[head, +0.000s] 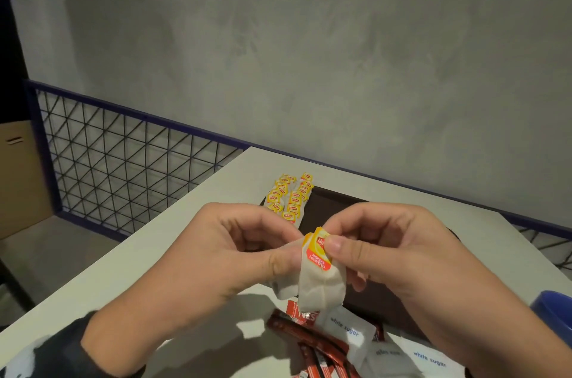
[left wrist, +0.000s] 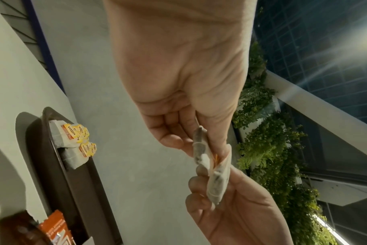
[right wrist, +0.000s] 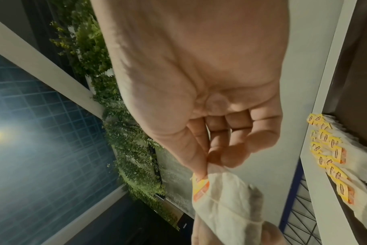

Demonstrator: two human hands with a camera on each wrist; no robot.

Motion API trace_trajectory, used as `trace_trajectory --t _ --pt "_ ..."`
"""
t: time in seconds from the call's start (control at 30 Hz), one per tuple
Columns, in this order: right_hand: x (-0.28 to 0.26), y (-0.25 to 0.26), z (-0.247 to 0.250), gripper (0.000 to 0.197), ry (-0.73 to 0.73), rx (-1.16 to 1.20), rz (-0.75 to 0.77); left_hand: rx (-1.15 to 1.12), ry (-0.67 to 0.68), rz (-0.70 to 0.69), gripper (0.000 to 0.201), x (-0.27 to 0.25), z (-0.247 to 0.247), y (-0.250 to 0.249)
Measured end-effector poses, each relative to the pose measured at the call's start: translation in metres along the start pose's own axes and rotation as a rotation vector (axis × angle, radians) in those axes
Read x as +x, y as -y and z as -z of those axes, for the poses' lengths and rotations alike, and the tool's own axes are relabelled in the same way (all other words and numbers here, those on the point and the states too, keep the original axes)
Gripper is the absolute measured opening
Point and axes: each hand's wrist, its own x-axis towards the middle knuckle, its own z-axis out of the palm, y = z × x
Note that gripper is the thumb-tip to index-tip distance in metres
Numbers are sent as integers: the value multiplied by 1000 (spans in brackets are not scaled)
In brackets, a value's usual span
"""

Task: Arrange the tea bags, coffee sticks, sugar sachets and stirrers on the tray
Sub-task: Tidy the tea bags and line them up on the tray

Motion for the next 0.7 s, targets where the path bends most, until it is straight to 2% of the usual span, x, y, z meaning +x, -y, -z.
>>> trace_trajectory --t 0.2,0.37,0.5,0.7 --pt "0 -1 -3 19 -52 34 27 -61 -56 2 13 2 1 4" --pt "1 -2 -6 18 -74 51 27 -122 -77 15 47 3 3 12" --pt "1 -1 -9 16 -97 38 15 -190 -78 51 30 3 2 11" --pt "1 -1 -11 3 -122 -6 13 -217 -103 47 24 4 3 9"
